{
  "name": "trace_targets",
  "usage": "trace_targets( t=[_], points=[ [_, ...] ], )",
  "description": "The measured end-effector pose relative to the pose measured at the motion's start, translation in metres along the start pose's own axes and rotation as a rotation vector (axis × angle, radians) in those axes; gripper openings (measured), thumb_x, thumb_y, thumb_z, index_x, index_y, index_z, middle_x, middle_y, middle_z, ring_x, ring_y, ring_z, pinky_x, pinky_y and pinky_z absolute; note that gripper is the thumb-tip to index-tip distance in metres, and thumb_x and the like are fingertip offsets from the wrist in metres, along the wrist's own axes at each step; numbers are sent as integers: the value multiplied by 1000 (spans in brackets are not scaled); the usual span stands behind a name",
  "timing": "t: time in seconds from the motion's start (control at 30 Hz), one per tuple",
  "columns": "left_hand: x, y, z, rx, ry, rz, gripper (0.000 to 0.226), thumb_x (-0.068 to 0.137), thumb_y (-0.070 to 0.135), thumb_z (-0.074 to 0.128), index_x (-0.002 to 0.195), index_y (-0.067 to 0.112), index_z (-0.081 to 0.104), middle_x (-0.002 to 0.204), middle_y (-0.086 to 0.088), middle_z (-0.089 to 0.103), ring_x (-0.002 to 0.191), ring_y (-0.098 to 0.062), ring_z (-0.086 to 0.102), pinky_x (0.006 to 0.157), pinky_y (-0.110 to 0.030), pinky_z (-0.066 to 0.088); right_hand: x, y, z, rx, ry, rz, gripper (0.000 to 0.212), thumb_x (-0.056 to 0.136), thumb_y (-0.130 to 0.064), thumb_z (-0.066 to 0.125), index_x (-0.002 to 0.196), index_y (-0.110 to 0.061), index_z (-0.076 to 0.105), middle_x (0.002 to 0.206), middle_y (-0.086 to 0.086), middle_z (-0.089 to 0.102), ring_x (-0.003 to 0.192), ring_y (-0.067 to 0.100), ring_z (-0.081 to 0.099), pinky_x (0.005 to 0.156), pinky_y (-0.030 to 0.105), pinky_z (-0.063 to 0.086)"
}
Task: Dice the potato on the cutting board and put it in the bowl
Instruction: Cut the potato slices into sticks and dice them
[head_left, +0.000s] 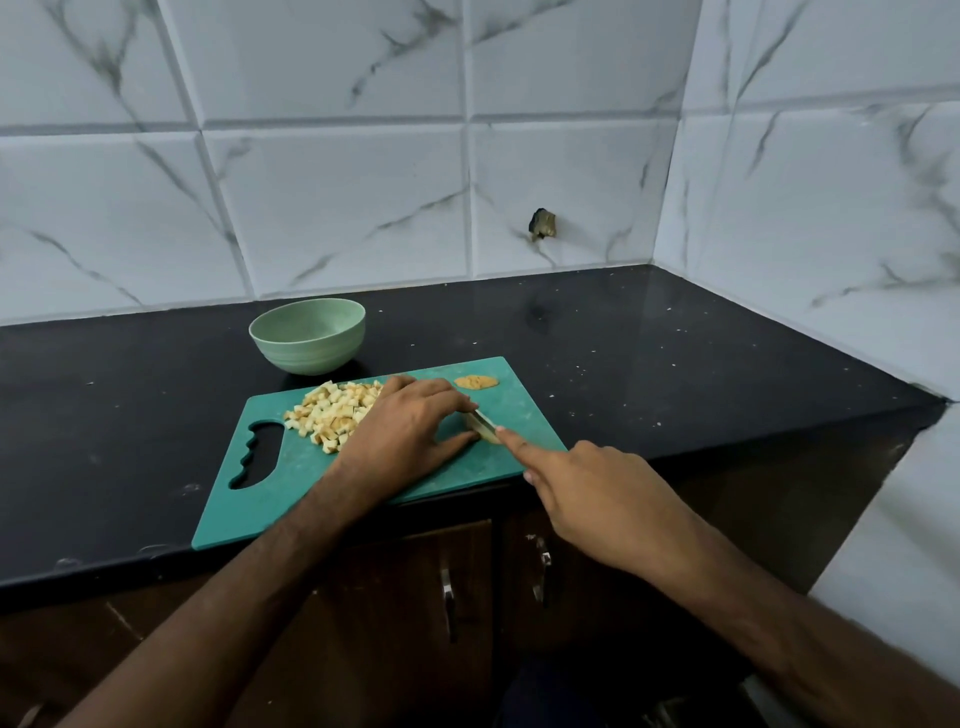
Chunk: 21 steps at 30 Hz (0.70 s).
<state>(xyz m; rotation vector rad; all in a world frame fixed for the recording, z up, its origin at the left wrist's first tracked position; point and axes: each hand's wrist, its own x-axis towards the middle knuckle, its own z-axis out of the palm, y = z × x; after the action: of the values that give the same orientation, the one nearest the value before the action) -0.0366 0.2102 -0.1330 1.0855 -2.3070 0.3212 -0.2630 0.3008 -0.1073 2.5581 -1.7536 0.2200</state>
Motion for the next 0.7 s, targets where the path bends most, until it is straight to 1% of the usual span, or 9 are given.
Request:
trace_targets(
  t=[0.07, 0.2, 0.3, 0.4, 0.47, 0.53, 0.6, 0.67, 0.7],
  points=[
    [1, 0, -1, 0, -26, 1, 42, 91, 53, 49, 109, 24, 73, 111, 9, 72, 104, -10, 66, 97, -40, 43, 2, 0, 1, 13, -4, -1, 53, 111, -38, 26, 160, -45, 7, 87, -7, 44, 64, 7, 43, 60, 27, 39],
    [0, 1, 0, 31, -27, -27, 45, 90, 55, 48, 111, 26, 74, 111, 11, 73, 105, -9, 66, 100, -41, 43, 5, 0, 2, 21, 1, -5, 53, 111, -38, 27, 160, -45, 8, 81, -9, 40, 63, 6, 44, 54, 24, 35],
    [0, 0, -1, 47, -33, -58, 47, 89, 59, 47, 113, 27, 72, 113, 12, 72, 106, -9, 66, 100, -41, 41, 8, 0, -1, 9, -2, 14, 53, 111, -38, 26, 159, -49, 8, 79, -8, 38, 63, 6, 41, 57, 28, 37],
    [-1, 1, -2, 40, -26, -97, 50, 88, 62, 47, 119, 29, 69, 118, 11, 72, 112, -10, 65, 101, -42, 41, 19, 7, -6, 99, -43, 42, 51, 111, -38, 27, 157, -54, 13, 86, -6, 46, 67, 8, 42, 67, 34, 42],
    [-1, 1, -2, 32, -30, -92, 50, 89, 63, 46, 121, 30, 66, 120, 11, 70, 115, -10, 63, 102, -42, 41, 23, 10, -5, 135, -47, 41, 50, 111, -38, 28, 157, -54, 16, 82, -10, 47, 65, 7, 45, 65, 32, 44],
    [-1, 1, -3, 30, -47, -72, 47, 90, 63, 44, 116, 32, 68, 119, 14, 69, 115, -8, 62, 102, -42, 40, 24, 11, -4, 150, -50, 35, 49, 111, -38, 28, 157, -52, 17, 78, -13, 46, 63, 6, 46, 60, 28, 43],
    [0, -1, -2, 33, -54, -69, 43, 91, 62, 45, 108, 32, 71, 113, 16, 70, 110, -7, 62, 101, -41, 39, 24, 13, -4, 153, -39, 43, 50, 111, -39, 29, 157, -53, 16, 84, -13, 51, 62, 6, 46, 60, 28, 45],
    [0, -2, -1, 31, -40, -70, 37, 91, 59, 52, 104, 31, 72, 108, 15, 70, 106, -7, 63, 99, -40, 39, 26, 15, -8, 174, -22, 50, 50, 111, -39, 29, 156, -54, 16, 96, -10, 59, 64, 6, 46, 64, 30, 48],
    [0, -2, -1, 31, -28, -70, 33, 90, 57, 55, 102, 31, 72, 106, 15, 70, 105, -8, 63, 98, -40, 39, 25, 14, -10, 189, -23, 48, 50, 111, -39, 29, 156, -55, 16, 98, -9, 60, 65, 6, 47, 63, 29, 47]
  ],
)
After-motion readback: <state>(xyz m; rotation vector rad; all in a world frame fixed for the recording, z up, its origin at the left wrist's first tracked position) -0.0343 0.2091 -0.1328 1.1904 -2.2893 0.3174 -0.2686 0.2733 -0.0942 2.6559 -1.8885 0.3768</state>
